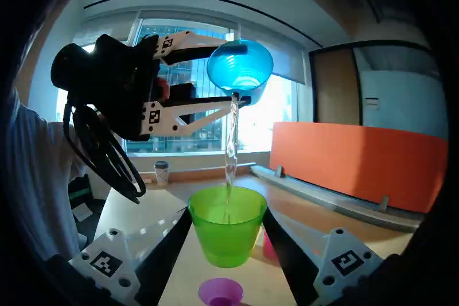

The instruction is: Pour water

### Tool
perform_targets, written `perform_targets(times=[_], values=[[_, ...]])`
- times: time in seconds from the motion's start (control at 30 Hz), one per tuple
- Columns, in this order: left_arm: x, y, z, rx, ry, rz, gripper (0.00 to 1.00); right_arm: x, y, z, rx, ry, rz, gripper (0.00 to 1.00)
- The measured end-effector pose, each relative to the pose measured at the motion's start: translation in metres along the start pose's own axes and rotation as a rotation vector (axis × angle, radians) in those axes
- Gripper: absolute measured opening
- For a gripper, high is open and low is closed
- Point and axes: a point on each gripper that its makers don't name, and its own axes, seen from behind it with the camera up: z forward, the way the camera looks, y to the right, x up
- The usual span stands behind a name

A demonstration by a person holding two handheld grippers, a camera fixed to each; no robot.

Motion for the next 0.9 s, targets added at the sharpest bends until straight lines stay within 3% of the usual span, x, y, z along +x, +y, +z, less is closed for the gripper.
perform_targets(times=[0.57, 0.9], values=[[0.004, -0.0063, 0.0025, 0.015, 0.01, 0.09, 0.85, 0.0022, 0.0017, 0.0, -0.007, 0.005, -0.004, 0.91], [0.0092, -0.0078, 0.002, 0.014, 0.009, 0.198, 0.85, 0.0052, 0.0034, 0.0001, -0.013, 0.011, -0.002, 0.91]])
